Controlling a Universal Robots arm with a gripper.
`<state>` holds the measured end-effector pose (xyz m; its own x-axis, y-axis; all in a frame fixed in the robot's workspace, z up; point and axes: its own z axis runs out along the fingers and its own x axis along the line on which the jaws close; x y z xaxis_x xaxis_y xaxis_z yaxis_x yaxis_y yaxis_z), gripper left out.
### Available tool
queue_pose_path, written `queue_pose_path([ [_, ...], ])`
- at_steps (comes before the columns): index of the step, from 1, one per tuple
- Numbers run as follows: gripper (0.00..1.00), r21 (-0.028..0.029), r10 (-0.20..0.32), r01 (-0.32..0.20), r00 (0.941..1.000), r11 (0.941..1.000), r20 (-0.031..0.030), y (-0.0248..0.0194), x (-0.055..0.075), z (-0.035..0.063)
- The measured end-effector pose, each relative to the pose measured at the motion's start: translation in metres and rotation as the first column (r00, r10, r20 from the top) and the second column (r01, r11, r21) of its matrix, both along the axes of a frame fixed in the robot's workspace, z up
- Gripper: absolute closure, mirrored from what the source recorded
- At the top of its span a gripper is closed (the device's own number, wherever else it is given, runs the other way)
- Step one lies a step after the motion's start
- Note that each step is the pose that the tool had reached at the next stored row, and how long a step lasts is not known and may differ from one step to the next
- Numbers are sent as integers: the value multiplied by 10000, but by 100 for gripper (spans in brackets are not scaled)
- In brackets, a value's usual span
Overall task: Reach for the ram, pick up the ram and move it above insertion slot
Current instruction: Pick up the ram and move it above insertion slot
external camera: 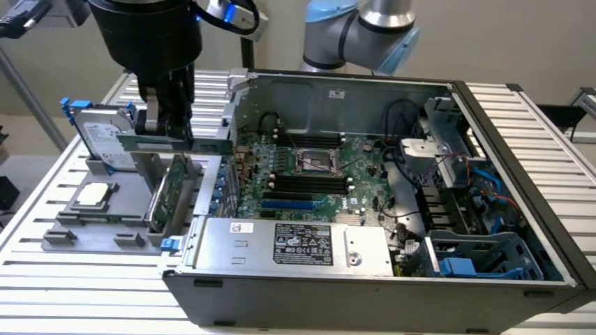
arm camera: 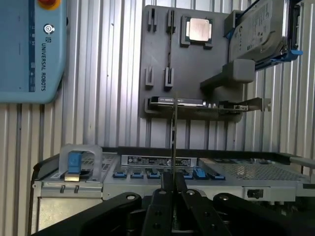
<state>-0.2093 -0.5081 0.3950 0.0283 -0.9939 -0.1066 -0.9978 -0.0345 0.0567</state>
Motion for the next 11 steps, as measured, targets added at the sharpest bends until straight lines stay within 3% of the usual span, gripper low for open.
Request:
queue_pose_path([
  [11,86,35,0,0,10000,10000,-1,0,497,0],
])
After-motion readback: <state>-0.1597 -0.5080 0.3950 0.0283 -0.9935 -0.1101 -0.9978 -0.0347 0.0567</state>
